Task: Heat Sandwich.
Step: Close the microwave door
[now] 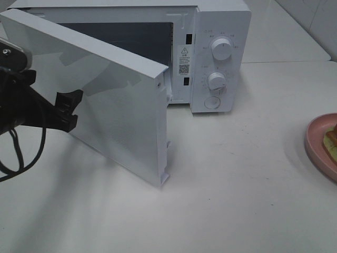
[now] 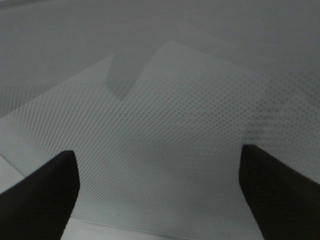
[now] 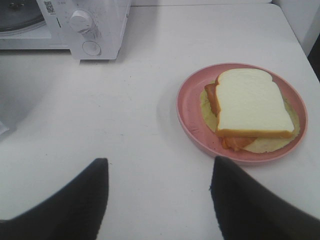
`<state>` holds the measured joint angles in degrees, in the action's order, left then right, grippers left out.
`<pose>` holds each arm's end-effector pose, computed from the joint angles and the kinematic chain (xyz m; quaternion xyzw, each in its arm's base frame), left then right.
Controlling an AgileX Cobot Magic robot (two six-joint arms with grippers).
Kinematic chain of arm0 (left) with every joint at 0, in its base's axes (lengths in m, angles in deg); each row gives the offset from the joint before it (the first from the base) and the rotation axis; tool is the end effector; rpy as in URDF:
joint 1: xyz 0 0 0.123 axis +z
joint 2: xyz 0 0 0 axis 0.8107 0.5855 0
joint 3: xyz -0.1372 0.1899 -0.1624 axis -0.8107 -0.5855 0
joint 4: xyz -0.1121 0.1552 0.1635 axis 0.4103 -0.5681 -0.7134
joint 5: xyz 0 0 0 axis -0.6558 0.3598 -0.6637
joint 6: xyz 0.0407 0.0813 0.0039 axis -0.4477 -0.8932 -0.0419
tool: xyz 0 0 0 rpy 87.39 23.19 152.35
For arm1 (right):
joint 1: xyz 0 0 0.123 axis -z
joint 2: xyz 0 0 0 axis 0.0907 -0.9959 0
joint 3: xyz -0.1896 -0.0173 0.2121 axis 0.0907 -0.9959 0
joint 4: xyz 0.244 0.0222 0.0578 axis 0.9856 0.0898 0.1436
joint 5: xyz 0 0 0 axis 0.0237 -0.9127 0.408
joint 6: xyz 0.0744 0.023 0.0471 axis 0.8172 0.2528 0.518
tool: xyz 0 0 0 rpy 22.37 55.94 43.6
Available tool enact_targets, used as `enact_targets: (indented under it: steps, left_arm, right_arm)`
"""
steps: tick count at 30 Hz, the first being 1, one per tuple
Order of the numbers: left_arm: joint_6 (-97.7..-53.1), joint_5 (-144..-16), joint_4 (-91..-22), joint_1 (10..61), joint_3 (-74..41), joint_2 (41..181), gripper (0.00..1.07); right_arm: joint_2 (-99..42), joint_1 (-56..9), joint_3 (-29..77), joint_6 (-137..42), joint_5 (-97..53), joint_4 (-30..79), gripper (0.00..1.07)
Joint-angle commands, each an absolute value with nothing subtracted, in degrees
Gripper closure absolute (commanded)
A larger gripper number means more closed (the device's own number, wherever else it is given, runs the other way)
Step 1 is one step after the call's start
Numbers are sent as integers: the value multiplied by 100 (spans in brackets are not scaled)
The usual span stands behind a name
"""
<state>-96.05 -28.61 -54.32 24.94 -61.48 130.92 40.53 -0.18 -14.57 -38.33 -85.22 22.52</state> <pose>0.2417 -0.1154 0.1772 0.2284 0.7769 -0.0133 0.5867 -0.0052 -0.0030 0.2805 -0.0053 0.8456 0.0304 0.5330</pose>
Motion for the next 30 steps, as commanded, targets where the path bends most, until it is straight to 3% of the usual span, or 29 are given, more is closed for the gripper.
enact_targets:
  steps: [1,4,5,8,9,10,12,13,16,19,23,27,30]
  left_arm:
    - [-9937,-2701,-5014,2271,-5919,13258,26]
    - [-10487,-2615,-4481,1973,-5650,13476,26]
    - [-10487,-2615,-4481,1973,-5650,13476,26]
    - [-11393,-2500,-3558,1583,-5358,13705,26]
    - [-11393,-2500,-3558,1583,-5358,13705,26]
    - [-11931,-2420,-3129,1411,-5209,13837,26]
    - [-12458,-2317,-2722,1268,-5043,13963,26]
    - [-12458,-2317,-2722,1268,-5043,13963,26]
    - [-13398,-2202,-2235,1033,-4699,14220,28]
    - [-13753,-2168,-2069,901,-4447,14415,28]
    - [-13770,-2111,-1977,844,-4183,14593,28]
    - [-13346,-2111,-1902,838,-3839,14834,30]
    - [-12699,-2116,-1891,838,-3582,15017,31]
  right_arm:
    - [4202,-24,-1468,-3879,-8493,2223,48]
    - [4202,-24,-1468,-3879,-8493,2223,48]
    - [4202,-24,-1468,-3879,-8493,2223,48]
    - [4202,-24,-1468,-3879,-8493,2223,48]
    - [4202,-24,-1468,-3879,-8493,2223,48]
    - [4202,-24,-1468,-3879,-8493,2223,48]
    - [4202,-24,-1468,-3879,-8493,2223,48]
    - [4202,-24,-1468,-3879,-8493,2223,48]
    - [4202,-24,-1468,-3879,-8493,2223,48]
    - [4202,-24,-1468,-3879,-8493,2223,49]
    - [4202,-24,-1468,-3879,-8493,2223,49]
    - [4202,-24,-1468,-3879,-8493,2223,49]
    - [4202,-24,-1468,-3879,-8493,2223,49]
